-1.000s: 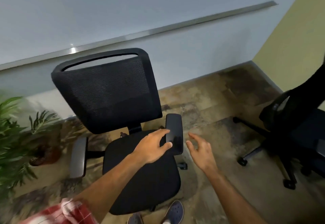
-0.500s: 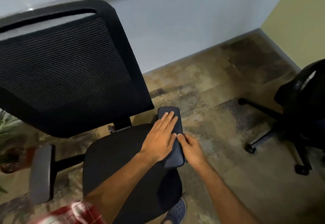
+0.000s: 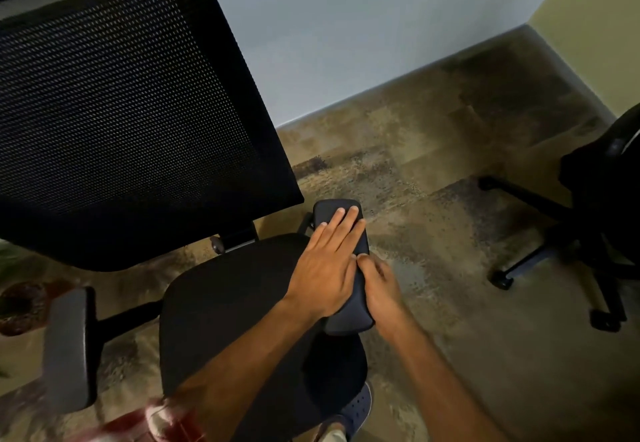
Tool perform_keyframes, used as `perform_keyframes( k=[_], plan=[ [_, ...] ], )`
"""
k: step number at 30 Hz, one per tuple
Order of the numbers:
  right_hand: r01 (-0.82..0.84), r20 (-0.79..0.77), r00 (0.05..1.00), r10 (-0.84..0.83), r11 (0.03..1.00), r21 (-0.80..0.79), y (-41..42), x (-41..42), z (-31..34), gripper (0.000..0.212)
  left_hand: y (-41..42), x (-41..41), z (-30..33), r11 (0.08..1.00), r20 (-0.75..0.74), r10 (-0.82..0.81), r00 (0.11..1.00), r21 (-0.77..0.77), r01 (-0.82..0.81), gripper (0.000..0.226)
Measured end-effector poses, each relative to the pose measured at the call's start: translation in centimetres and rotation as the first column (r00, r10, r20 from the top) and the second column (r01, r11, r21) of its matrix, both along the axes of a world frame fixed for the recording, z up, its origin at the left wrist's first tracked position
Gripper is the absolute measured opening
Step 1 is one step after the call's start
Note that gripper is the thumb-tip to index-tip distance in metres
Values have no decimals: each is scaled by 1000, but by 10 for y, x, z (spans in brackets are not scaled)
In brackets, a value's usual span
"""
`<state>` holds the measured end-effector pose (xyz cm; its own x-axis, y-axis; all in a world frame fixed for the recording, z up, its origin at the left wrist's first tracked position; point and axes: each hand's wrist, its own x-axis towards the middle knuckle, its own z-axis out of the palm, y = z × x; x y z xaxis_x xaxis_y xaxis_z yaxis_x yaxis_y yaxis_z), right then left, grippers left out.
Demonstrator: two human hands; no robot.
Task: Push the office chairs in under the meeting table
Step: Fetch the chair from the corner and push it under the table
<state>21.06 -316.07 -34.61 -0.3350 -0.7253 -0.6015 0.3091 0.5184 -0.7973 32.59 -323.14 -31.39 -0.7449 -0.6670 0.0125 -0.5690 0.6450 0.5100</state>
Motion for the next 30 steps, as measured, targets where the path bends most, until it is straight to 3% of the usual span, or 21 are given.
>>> perform_keyframes(
  k=[13, 17, 22, 26, 30],
  plan=[
    [56, -7, 998, -56, 986, 159, 3, 1, -74, 29, -1, -2, -75, 996, 140, -83, 987, 24, 80, 57],
    [44, -31, 999, -41, 990, 132, 7, 1, -80, 29, 1, -1, -84, 997, 124, -68, 990, 28, 65, 60],
    [32, -69, 997, -22, 989, 146, 16, 3, -68, 22, -6, -2, -70, 996, 231, -81, 970, 40, 74, 59],
    [-44, -257, 957, 134, 943, 331, 50, -5, -40, 65, -6, 12, -50, 994, 331, -74, 941, 97, 44, 58],
    [-71, -441, 868, 230, 935, 349, 70, -24, 39, 69, -9, 10, 8, 993, 271, -36, 962, 115, 5, 62]
  ],
)
